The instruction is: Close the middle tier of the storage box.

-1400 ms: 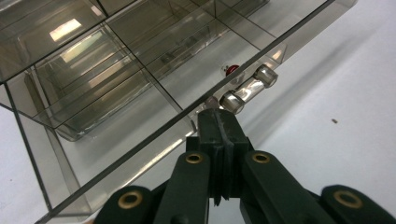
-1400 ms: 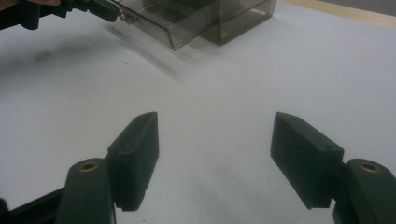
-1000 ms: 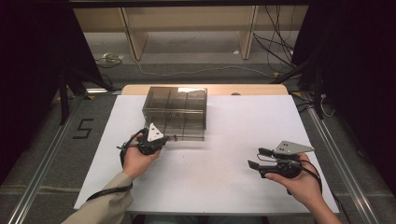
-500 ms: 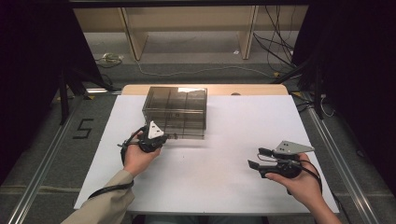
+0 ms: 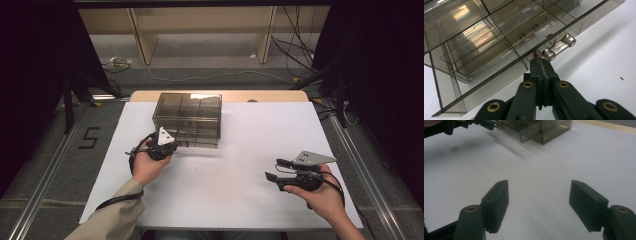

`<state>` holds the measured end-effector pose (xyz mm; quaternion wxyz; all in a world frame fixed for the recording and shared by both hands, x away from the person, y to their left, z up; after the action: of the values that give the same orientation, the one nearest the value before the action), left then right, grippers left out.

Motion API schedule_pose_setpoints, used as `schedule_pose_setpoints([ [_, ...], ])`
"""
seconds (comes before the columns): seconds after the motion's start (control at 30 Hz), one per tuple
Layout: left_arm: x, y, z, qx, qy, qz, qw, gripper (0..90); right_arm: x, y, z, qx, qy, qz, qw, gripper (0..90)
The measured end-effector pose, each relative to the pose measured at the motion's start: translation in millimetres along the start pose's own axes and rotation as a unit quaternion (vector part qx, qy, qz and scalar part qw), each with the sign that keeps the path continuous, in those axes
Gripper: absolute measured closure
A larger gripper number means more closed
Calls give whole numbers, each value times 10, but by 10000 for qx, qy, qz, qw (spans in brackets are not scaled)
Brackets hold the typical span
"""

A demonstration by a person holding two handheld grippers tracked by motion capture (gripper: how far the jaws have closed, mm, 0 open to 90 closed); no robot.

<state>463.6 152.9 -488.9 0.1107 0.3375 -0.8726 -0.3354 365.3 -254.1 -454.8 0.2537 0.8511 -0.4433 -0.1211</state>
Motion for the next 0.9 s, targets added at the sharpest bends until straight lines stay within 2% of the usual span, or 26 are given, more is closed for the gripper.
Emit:
schedule_pose_setpoints([
  [0.7,-52,-48,-63,49,53,-70,9999,895,8,-11,19,-96,-1,36,9999,329],
  [0.9,-70,-54,-76,16,5,-90,10000,895,11,-13,24,-112,2,36,9999,329],
])
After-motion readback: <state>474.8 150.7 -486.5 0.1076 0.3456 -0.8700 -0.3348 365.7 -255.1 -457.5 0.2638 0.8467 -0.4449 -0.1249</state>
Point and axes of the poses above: each handheld gripper's, and its own axes: y roughly backward along the jaws, z roughly out of its underside, x roughly to its right, the point moved 3 cm from there along -y, roughly forward along the jaws, and after that the axes turned 12 degrees about z, right-handed, at the moved point
